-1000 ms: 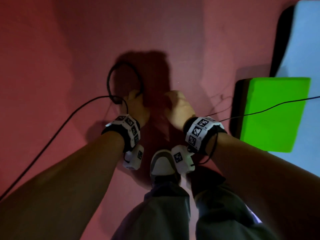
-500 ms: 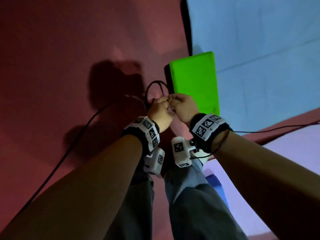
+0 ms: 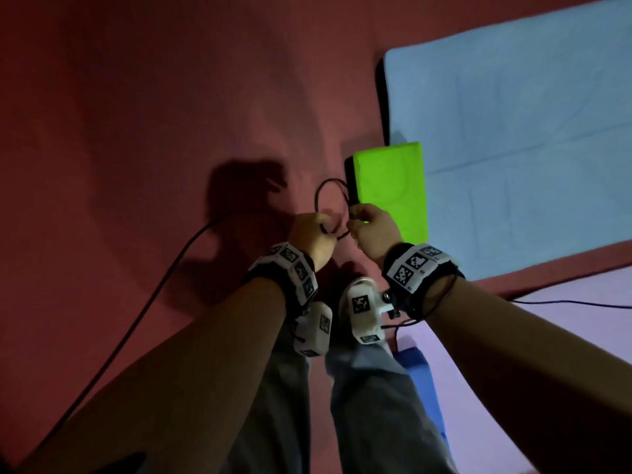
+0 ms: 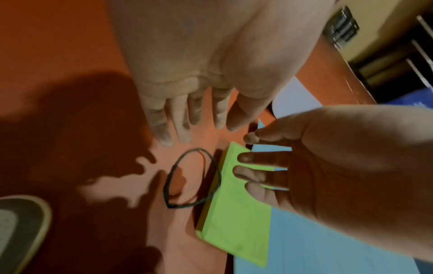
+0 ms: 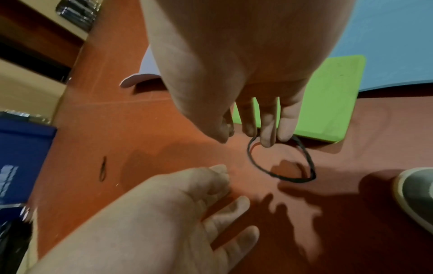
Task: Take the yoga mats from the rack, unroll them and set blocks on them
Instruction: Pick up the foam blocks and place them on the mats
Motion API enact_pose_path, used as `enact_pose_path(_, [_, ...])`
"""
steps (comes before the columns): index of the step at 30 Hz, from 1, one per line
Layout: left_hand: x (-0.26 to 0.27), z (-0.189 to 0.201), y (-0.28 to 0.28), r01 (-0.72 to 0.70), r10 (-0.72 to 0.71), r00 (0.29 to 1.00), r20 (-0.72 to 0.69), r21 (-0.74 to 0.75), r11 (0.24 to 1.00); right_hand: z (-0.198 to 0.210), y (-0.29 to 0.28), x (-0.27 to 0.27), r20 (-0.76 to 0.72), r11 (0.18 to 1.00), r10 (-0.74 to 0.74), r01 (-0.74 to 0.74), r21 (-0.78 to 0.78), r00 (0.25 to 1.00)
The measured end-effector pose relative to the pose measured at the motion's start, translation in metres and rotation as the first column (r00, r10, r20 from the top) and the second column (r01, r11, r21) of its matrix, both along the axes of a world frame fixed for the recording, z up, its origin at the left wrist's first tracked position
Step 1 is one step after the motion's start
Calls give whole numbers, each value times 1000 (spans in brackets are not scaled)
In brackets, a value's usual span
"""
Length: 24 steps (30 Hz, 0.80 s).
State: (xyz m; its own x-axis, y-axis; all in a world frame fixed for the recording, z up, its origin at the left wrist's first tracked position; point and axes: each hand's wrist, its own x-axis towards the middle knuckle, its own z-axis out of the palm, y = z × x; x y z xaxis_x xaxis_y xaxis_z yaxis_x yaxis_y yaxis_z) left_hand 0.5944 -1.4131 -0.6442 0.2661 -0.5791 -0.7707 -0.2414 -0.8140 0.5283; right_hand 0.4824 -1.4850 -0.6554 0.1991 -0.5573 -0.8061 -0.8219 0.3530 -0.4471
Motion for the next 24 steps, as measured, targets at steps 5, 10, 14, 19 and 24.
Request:
enact_pose_path(5, [56,69,44,-357,357,934,21,25,934,76,23,67,64,979,203,-204,13,977])
enact_pose_path(10, [100,135,129,-647,643,759,100,20,762,150,89,141,146,873,484,-488,-5,863])
enact_pose_path(14, [113,182,225,-807,804,585,106,-15,590,191,167,187,154,737,670,-675,-21,727])
enact_pose_path(19, [91,209,374,-959,957,282,66,14,282,228,305,214,179,547,821,-837,22,542])
enact_pose_path(24, [42,203,526,-995,999,-33,42,91,-37,215,449,213,178,322,930,-946,29,322])
